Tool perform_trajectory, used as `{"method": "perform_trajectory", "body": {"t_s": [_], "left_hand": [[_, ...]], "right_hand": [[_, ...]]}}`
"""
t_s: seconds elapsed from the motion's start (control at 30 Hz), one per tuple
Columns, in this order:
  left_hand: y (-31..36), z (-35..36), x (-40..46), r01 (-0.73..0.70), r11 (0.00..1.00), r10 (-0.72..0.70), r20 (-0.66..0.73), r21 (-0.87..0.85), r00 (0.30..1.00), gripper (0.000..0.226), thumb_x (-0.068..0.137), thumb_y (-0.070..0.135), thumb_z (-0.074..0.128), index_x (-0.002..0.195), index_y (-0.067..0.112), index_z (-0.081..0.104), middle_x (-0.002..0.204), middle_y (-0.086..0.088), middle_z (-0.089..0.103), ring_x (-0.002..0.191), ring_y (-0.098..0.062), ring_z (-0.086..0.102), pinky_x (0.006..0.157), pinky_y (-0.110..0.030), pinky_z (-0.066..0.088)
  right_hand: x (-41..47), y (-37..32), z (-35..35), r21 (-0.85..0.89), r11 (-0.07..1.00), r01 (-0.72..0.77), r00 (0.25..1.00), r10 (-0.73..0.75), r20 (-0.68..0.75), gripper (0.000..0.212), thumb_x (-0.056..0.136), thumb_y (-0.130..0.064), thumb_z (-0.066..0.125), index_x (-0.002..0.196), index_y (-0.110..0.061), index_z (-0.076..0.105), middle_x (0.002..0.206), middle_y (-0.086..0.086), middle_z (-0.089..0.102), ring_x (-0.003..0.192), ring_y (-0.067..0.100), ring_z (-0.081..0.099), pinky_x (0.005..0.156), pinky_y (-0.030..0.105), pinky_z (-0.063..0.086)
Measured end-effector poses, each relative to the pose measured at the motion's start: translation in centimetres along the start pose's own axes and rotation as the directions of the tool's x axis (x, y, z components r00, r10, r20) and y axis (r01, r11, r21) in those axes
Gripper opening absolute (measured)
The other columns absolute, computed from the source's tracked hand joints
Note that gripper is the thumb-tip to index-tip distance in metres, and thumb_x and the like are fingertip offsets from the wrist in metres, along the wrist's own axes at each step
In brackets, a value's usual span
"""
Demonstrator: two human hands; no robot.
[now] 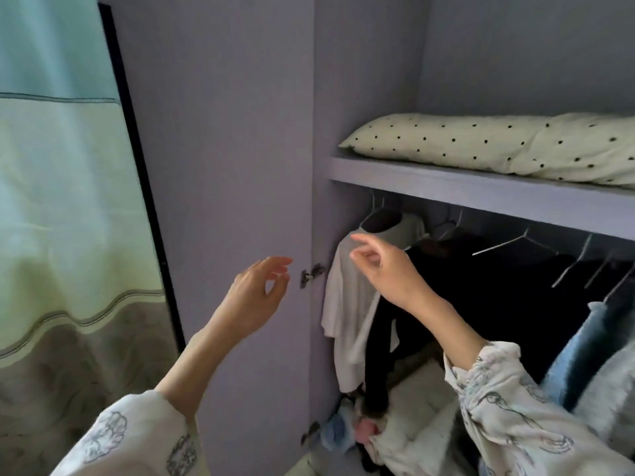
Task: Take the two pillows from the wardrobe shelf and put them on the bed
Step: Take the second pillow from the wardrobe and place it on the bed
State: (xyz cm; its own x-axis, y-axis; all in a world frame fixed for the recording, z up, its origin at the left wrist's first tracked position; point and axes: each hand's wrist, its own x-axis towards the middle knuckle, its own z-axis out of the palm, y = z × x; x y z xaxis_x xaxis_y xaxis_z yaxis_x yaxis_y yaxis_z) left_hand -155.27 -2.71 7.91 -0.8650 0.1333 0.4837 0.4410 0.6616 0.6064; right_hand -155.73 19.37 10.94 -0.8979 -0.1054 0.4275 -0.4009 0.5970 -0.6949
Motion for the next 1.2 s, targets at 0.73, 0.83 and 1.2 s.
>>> {"method": "perform_trajectory", "body": {"t_s": [0.73,0.83,1.2], "left_hand": [[13.8,15.8,38.3,-0.762,0.645,0.764,0.056,-0.052,0.643,0.052,0.089,0.037,0.054,0.137,0.023,0.04,0.146,-0.004,0.037,0.137,-0.021,0.027,0.114,-0.045,0.016],[13.6,17.5,42.4,-0.77,0.623,0.736,0.23,0.137,0.637,0.075,0.081,0.056,0.055,0.144,0.035,0.02,0.155,0.0,0.018,0.143,-0.02,0.008,0.113,-0.055,0.0],[12.9,19.7,44.3,-0.793,0.568,0.791,0.122,0.219,0.6,0.065,0.069,0.053,0.066,0.129,0.039,0.043,0.117,0.0,0.057,0.112,-0.025,0.049,0.102,-0.048,0.02]], "right_hand": [[17.7,8.3,-21.1,-0.815,0.454,-0.36,0.864,-0.167,-0.475,0.054,0.089,-0.036,0.054,0.138,-0.02,0.039,0.141,0.003,0.041,0.135,0.02,0.027,0.113,0.044,0.009],[20.1,9.6,-22.2,-0.842,0.323,-0.432,0.888,-0.008,-0.459,0.072,0.083,-0.049,0.056,0.143,-0.028,0.023,0.15,0.0,0.026,0.14,0.019,0.015,0.112,0.051,0.001],[22.6,11.5,-21.6,-0.837,0.216,-0.503,0.858,0.009,-0.514,0.067,0.07,-0.044,0.063,0.131,-0.031,0.038,0.125,0.001,0.048,0.117,0.026,0.041,0.102,0.05,0.019]]}}
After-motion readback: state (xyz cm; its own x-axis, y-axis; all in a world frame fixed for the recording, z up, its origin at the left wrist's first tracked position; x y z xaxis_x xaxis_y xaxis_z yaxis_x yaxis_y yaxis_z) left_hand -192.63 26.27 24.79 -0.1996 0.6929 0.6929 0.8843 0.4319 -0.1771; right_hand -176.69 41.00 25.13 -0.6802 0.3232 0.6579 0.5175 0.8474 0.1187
